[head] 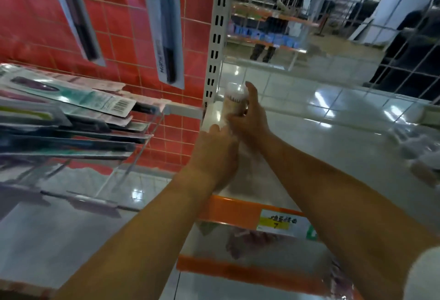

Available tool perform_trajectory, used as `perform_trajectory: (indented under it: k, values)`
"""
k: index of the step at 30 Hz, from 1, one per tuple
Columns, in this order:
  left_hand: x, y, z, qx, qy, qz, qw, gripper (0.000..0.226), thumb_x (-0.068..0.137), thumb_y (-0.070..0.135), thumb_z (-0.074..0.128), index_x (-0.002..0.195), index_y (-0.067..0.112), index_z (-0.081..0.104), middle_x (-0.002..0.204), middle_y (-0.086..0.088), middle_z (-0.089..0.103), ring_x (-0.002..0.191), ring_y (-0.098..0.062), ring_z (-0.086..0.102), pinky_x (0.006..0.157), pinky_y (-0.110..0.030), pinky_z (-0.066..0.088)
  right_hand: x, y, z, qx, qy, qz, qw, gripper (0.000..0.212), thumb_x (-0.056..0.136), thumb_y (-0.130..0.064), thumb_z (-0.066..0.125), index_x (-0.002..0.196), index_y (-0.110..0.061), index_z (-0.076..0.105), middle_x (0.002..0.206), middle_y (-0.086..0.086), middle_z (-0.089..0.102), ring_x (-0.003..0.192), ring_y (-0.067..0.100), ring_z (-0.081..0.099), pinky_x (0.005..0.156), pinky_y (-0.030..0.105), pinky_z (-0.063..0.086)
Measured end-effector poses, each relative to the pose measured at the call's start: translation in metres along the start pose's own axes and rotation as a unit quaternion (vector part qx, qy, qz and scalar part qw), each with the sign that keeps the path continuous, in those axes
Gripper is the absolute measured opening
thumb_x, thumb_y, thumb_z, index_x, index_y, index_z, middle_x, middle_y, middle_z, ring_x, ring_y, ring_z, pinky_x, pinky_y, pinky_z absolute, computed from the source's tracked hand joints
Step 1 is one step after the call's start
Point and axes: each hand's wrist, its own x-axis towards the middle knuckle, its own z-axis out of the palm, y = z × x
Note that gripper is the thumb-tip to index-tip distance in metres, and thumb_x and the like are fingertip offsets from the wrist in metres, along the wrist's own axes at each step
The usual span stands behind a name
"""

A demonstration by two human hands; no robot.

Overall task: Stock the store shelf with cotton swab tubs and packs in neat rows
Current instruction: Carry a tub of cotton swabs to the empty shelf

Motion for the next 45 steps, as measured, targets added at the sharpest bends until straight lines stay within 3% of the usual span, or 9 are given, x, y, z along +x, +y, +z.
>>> perform_trajectory:
  k: [5, 12, 18, 23, 26, 29, 33, 37, 45]
  values:
    - [0.001, 0.003, 0.001, -0.006, 0.013, -0.007, 1.0, 0.027, 0.092, 0.013, 0.037, 0.113, 0.011, 0.054, 0.108, -0.008, 0.052, 0.098, -0.024, 0.048, 0.069, -0.031, 0.028, 0.023, 0.002, 0.017, 0.043, 0.035, 0.112, 0.992, 0.103, 0.075, -0.025, 0.073, 0.149, -0.023, 0.001, 0.117, 0.004, 0.061, 0.09, 0.01, 0.055, 0.077, 0.027, 0.049]
    - [0.003, 0.004, 0.005, -0.022, 0.001, -0.017, 1.0, 0.03, 0.091, 0.012, 0.038, 0.118, 0.01, 0.052, 0.111, -0.008, 0.05, 0.101, -0.025, 0.045, 0.07, -0.031, 0.028, 0.036, 0.001, 0.024, 0.026, 0.042, 0.13, 0.99, 0.061, 0.071, -0.019, 0.072, 0.126, -0.016, 0.044, 0.113, 0.002, 0.061, 0.103, 0.017, 0.059, 0.084, 0.029, 0.051]
    - [0.003, 0.004, 0.007, -0.04, 0.004, -0.015, 0.999, 0.028, 0.092, 0.013, 0.037, 0.114, 0.011, 0.053, 0.107, -0.007, 0.051, 0.098, -0.024, 0.045, 0.071, -0.03, 0.028, 0.034, 0.001, 0.024, 0.005, 0.029, 0.117, 0.993, 0.053, 0.071, -0.012, 0.071, 0.119, -0.012, 0.047, 0.112, 0.005, 0.059, 0.093, 0.012, 0.052, 0.076, 0.023, 0.042]
    - [0.002, 0.004, 0.005, -0.03, 0.024, -0.014, 0.999, 0.013, 0.074, 0.01, 0.057, 0.083, 0.01, 0.067, 0.077, -0.007, 0.058, 0.071, -0.023, 0.053, 0.056, -0.029, 0.033, 0.035, 0.001, 0.025, -0.003, 0.02, 0.114, 0.993, 0.053, 0.072, -0.009, 0.069, 0.12, -0.011, 0.046, 0.111, 0.004, 0.058, 0.095, 0.013, 0.052, 0.073, 0.02, 0.041]
    - [0.002, 0.005, 0.009, -0.032, 0.004, -0.005, 0.999, 0.026, 0.087, 0.012, 0.041, 0.107, 0.008, 0.058, 0.099, -0.009, 0.055, 0.09, -0.024, 0.05, 0.067, -0.031, 0.032, 0.034, 0.001, 0.029, 0.004, 0.026, 0.117, 0.993, 0.059, 0.071, -0.009, 0.068, 0.124, -0.011, 0.042, 0.11, 0.001, 0.055, 0.094, 0.013, 0.051, 0.063, 0.014, 0.041]
    - [0.001, 0.003, 0.007, -0.031, 0.009, -0.005, 0.999, 0.026, 0.086, 0.01, 0.047, 0.109, 0.005, 0.057, 0.096, -0.01, 0.056, 0.088, -0.025, 0.051, 0.067, -0.032, 0.036, 0.026, -0.004, 0.027, 0.026, 0.061, 0.161, 0.985, 0.08, 0.066, -0.03, 0.066, 0.136, -0.012, 0.031, 0.127, 0.01, 0.051, 0.114, 0.027, 0.052, 0.085, 0.043, 0.053]
    - [0.0, -0.003, 0.001, -0.059, -0.023, -0.003, 0.998, 0.025, 0.084, 0.01, 0.054, 0.107, 0.003, 0.061, 0.089, -0.011, 0.059, 0.083, -0.027, 0.052, 0.064, -0.036, 0.044, -0.005, -0.008, 0.011, -0.052, 0.033, 0.167, 0.984, 0.074, 0.083, -0.022, 0.062, 0.144, -0.006, 0.024, 0.146, 0.015, 0.033, 0.135, 0.029, 0.032, 0.11, 0.037, 0.029]
    - [0.002, -0.002, -0.018, -0.012, -0.084, -0.003, 0.996, 0.028, 0.093, 0.02, 0.039, 0.117, 0.012, 0.05, 0.11, -0.007, 0.052, 0.104, -0.025, 0.047, 0.081, -0.034, 0.039, -0.048, -0.019, -0.017, -0.159, -0.014, 0.12, 0.98, 0.051, 0.083, -0.01, 0.053, 0.133, -0.005, 0.04, 0.134, 0.013, 0.044, 0.123, 0.028, 0.042, 0.099, 0.033, 0.036]
    - [0.01, 0.037, -0.047, 0.048, -0.102, 0.024, 0.993, 0.028, 0.093, 0.023, 0.038, 0.117, 0.013, 0.046, 0.121, -0.006, 0.05, 0.111, -0.025, 0.046, 0.086, -0.034, 0.04, -0.099, -0.034, -0.082, -0.367, -0.08, 0.015, 0.927, 0.053, 0.091, -0.018, 0.044, 0.141, -0.008, 0.03, 0.145, 0.01, 0.034, 0.127, 0.026, 0.037, 0.103, 0.032, 0.028]
